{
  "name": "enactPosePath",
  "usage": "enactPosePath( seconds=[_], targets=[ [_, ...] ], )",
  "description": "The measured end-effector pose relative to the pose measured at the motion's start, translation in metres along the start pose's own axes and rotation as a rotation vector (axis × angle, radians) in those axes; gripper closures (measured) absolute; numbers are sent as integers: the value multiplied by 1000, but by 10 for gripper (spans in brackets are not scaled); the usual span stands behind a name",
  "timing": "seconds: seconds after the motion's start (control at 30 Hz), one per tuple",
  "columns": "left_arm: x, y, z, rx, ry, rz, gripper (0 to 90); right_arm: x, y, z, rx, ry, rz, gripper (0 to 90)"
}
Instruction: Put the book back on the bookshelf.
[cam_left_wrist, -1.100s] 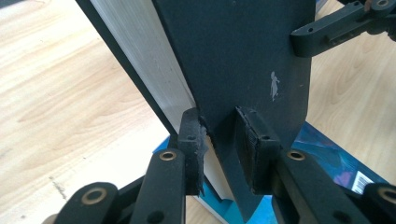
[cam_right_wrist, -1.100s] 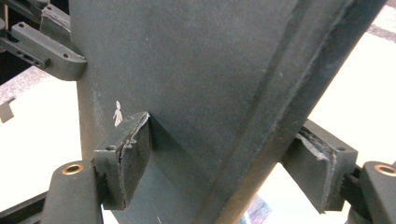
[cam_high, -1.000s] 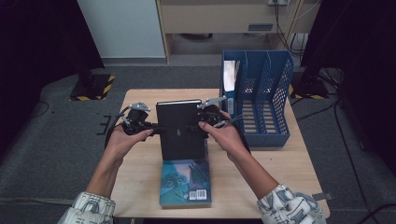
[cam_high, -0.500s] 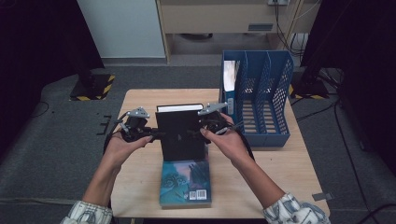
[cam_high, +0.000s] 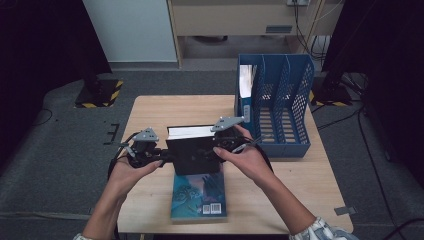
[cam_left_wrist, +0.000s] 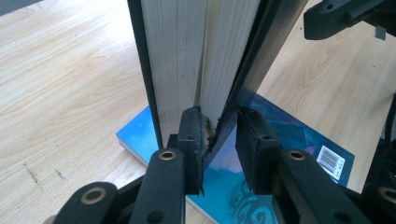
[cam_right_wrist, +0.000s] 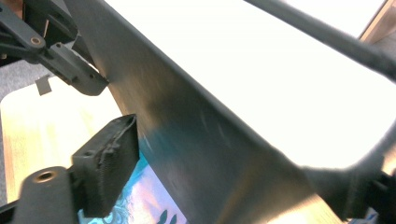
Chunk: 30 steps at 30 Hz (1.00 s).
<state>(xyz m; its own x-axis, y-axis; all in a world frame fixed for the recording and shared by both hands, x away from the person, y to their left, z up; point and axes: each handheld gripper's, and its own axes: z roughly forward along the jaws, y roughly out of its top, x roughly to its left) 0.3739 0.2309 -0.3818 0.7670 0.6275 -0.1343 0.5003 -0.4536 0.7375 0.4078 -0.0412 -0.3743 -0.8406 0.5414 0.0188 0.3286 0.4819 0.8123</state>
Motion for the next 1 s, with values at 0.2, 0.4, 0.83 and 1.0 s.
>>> enactPosePath(
  seconds=[0.2, 0.4, 0.83, 1.0],
  targets=[
    [2, -6, 2, -32, -2, -14, 702, -1, 3, 8, 24, 12, 4, 157],
    [2, -9, 5, -31, 5, -17, 694, -1, 2, 10, 27, 15, -5, 165],
    [11, -6, 9, -43, 58, -20, 683, 7, -3, -1, 27, 1, -23, 280],
    [10, -8, 14, -52, 58, -34, 652, 6, -3, 2, 21, 2, -25, 271]
  ],
)
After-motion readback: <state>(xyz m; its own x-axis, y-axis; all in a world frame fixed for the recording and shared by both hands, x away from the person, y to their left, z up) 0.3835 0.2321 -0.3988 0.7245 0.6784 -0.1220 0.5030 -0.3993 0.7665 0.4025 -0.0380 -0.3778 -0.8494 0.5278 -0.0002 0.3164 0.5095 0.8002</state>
